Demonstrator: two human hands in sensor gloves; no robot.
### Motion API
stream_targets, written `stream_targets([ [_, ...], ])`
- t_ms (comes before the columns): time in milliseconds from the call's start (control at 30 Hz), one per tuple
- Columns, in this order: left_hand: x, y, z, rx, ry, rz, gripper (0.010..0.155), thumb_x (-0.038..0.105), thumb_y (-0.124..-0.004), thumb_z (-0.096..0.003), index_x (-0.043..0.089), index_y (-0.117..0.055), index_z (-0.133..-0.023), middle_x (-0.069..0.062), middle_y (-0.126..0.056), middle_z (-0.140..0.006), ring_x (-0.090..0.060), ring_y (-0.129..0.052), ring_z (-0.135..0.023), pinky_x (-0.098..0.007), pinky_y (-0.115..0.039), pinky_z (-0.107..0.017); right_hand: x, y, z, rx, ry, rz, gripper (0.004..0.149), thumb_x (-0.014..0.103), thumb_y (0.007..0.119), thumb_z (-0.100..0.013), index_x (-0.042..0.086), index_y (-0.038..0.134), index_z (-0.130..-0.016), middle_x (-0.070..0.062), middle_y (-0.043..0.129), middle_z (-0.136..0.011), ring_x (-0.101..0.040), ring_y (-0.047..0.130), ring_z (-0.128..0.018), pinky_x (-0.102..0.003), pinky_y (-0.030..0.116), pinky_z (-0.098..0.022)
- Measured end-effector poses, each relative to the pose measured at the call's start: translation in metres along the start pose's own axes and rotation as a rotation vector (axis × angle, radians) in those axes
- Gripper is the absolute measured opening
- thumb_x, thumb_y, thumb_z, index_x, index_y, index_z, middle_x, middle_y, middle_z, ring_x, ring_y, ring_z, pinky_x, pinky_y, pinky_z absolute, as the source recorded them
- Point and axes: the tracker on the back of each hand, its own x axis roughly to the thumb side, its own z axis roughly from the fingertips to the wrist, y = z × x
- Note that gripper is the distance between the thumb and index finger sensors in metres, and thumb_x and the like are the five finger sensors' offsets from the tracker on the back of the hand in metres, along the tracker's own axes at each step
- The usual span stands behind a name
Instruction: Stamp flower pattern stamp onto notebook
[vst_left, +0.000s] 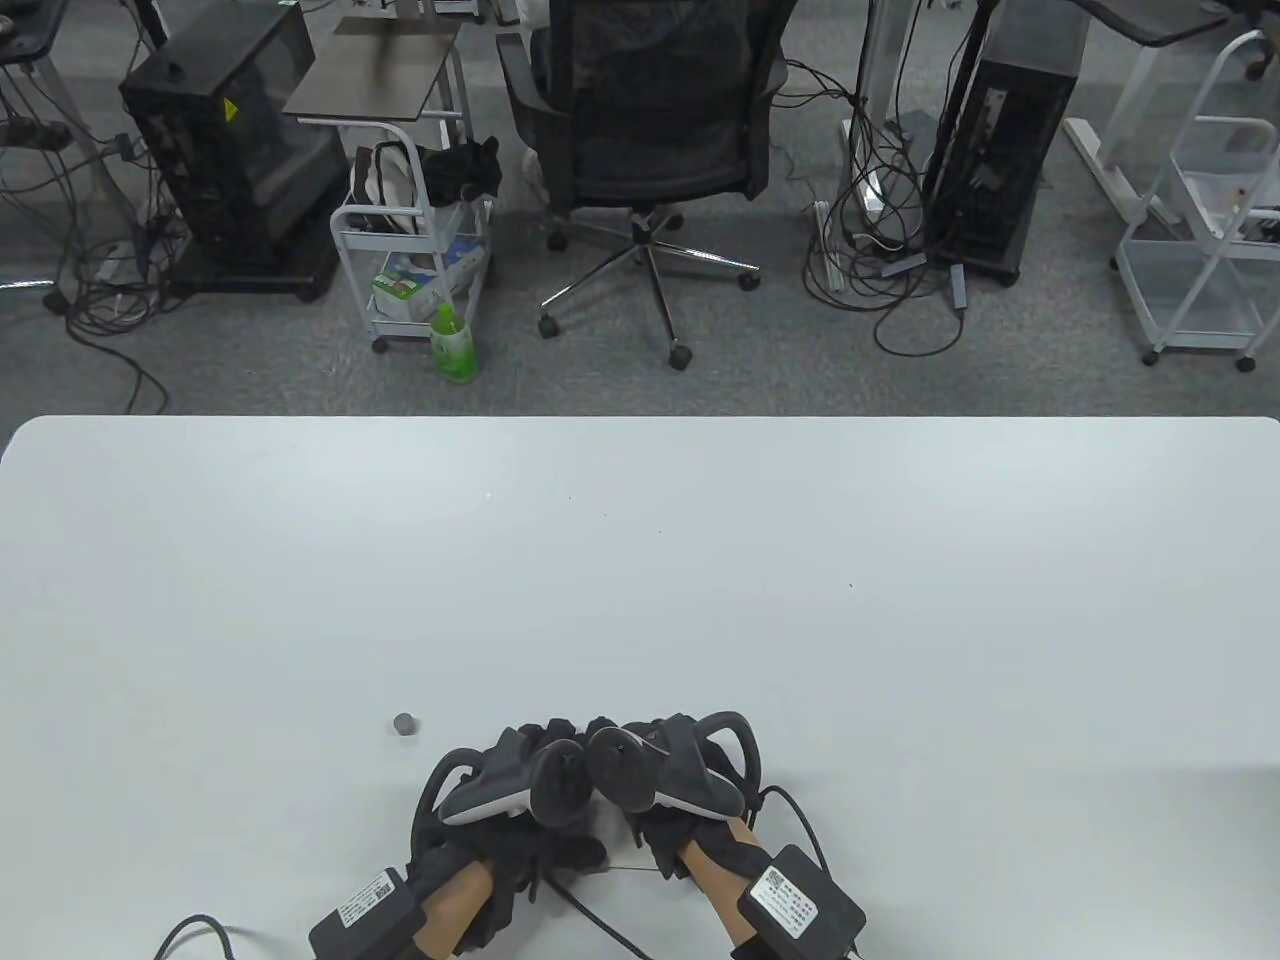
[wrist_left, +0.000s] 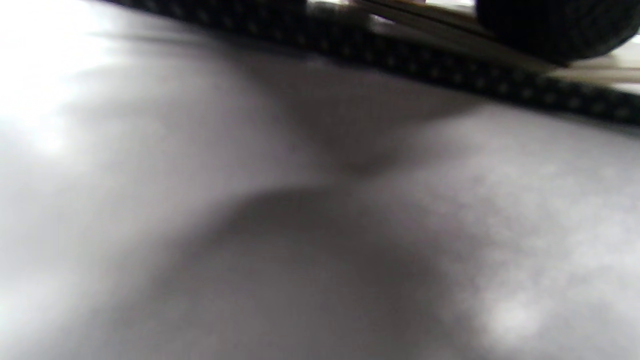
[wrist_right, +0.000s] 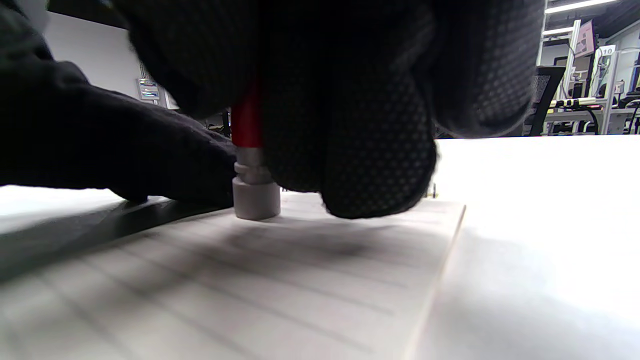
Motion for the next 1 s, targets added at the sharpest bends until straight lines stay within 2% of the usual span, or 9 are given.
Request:
stream_targets([
  [533, 0.0000, 0.0000, 0.0000, 0.000, 0.000, 0.000, 0.102, 0.068, -0.065, -0.0300, 0.017, -0.023, -0.107, -0.015, -0.016, -0.112, -0.043, -0.021, -0.101, -0.062, -0.032, -0.070, 0.0043, 0.0049, -0.0060, 0.063, 0.025, -0.034, 0.045, 0.027, 0.082, -0.041, 0.017, 0.083, -0.086, -0.017, 0.095, -0.066, -0.032, 0.107, -0.048, -0.053, 0.082, -0.051],
  [1000, 0.0000, 0.0000, 0.0000, 0.000, 0.000, 0.000, 0.102, 0.068, -0.064, -0.0300, 0.016, -0.023, -0.107, -0.014, -0.015, -0.112, -0.043, -0.021, -0.101, -0.062, -0.032, -0.070, 0.0074, 0.0091, -0.0058, 0.050, 0.031, -0.016, 0.045, 0.026, 0.082, -0.041, 0.018, 0.083, -0.085, -0.019, 0.095, -0.064, -0.031, 0.107, -0.046, -0.052, 0.082, -0.050],
])
